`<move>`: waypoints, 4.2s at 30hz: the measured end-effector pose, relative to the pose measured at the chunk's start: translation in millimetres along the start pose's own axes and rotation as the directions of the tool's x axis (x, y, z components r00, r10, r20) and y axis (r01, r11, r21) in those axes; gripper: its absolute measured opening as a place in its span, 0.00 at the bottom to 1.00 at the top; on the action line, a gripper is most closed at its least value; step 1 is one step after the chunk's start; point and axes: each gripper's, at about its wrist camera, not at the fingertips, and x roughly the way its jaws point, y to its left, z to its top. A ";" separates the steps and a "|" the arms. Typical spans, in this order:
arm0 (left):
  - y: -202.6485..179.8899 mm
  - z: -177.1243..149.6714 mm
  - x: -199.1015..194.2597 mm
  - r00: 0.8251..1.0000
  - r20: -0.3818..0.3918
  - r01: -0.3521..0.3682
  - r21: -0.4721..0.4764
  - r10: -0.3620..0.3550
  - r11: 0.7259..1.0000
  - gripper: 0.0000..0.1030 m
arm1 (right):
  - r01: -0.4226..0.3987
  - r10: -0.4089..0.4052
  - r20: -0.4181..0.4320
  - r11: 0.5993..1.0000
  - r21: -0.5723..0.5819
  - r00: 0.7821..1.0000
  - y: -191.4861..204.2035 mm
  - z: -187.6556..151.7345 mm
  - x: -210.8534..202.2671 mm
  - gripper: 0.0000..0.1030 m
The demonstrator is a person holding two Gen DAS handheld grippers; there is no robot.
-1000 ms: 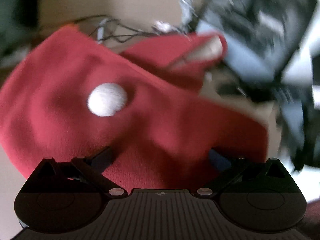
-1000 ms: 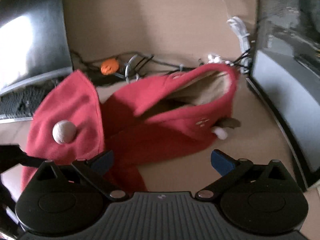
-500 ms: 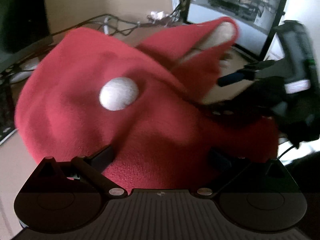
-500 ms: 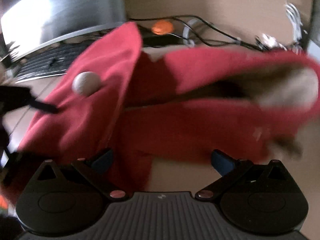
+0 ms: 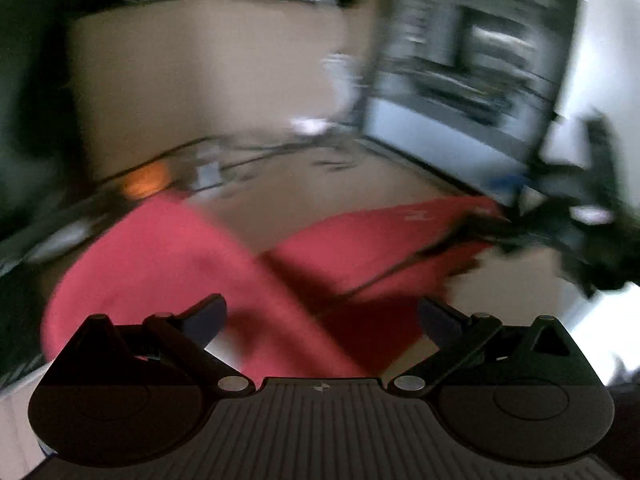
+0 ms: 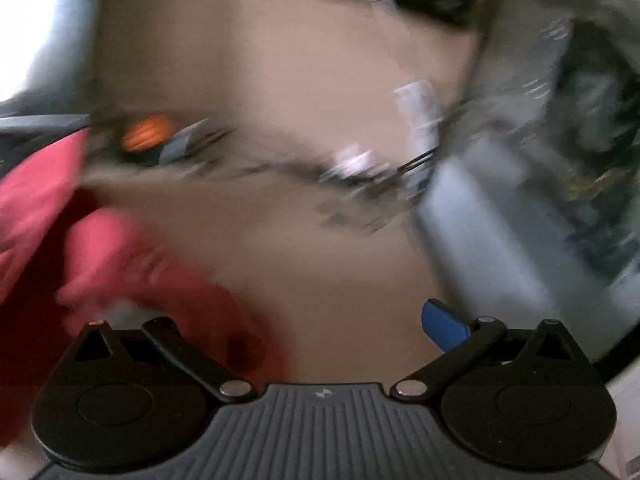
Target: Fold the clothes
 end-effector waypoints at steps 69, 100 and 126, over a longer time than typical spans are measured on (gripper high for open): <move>2.5 -11.9 -62.9 0.913 0.171 -0.324 -0.248 0.371 0.913 0.29 | -0.708 0.711 0.069 0.703 -0.074 0.699 167.3 66.1 -1.2 0.81; 107.5 -130.9 -101.5 0.965 0.183 0.000 -0.715 0.186 0.699 0.91 | -0.879 0.910 -0.047 0.410 0.244 0.411 204.2 68.6 2.0 1.00; 111.5 -138.1 -93.0 0.962 0.220 0.042 -0.700 0.159 0.713 0.94 | -0.809 0.846 -0.158 0.533 0.248 0.509 223.1 45.7 16.4 0.99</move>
